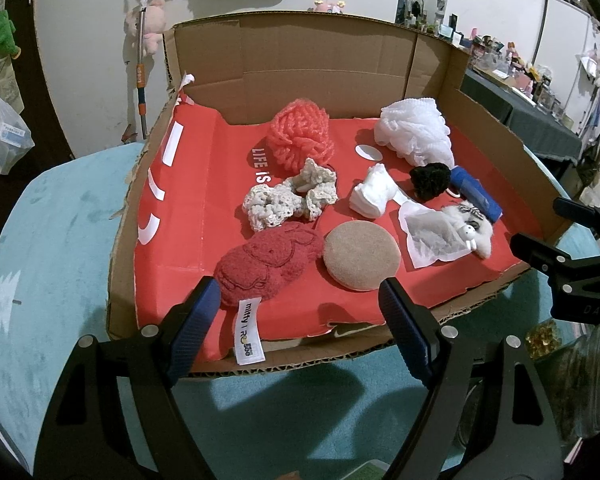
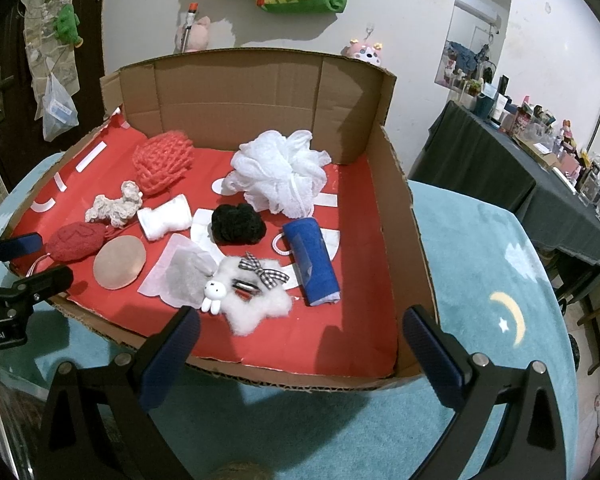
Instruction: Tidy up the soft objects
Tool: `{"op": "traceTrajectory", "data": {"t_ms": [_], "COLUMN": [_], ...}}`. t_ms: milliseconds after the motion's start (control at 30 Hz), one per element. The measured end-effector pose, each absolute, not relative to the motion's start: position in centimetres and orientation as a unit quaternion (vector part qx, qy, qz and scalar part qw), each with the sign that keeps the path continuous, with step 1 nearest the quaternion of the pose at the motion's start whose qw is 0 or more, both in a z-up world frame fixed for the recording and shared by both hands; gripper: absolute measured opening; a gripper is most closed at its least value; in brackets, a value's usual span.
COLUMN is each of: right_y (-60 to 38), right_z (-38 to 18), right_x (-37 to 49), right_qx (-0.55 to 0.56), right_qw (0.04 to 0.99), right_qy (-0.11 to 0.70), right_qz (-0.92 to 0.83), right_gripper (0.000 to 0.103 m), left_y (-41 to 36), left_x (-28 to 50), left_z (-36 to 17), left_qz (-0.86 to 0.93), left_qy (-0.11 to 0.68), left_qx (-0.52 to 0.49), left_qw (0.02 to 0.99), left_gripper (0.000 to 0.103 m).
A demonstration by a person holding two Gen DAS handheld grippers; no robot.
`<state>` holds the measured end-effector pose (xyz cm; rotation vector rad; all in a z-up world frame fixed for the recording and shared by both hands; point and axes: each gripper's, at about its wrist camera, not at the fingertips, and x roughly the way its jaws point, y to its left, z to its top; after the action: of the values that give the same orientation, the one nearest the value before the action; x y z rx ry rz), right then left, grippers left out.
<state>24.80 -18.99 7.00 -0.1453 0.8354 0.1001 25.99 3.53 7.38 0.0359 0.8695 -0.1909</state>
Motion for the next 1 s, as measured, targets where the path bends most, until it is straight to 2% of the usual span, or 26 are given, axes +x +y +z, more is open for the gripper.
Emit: {"op": "traceTrajectory", "data": {"t_ms": [533,1000], "right_y": [-19.6,-21.0], "right_z": [7.2,11.6], "right_x": [24.9,21.2], "right_qx": [-0.060,-0.050], "right_qw": [0.911,0.932], "right_qy": [0.405,0.357], "right_qz": [0.050,0.044], "right_gripper": [0.103,0.103], "left_y": [3.4,3.9], "left_x": [25.8,20.9], "left_z": [7.6,12.2], "left_qz": [-0.093,-0.085], "left_qy": [0.418,0.370], "left_qx": [0.018,0.002], "left_qw": [0.903,0.925], "left_gripper": [0.081,0.081]}}
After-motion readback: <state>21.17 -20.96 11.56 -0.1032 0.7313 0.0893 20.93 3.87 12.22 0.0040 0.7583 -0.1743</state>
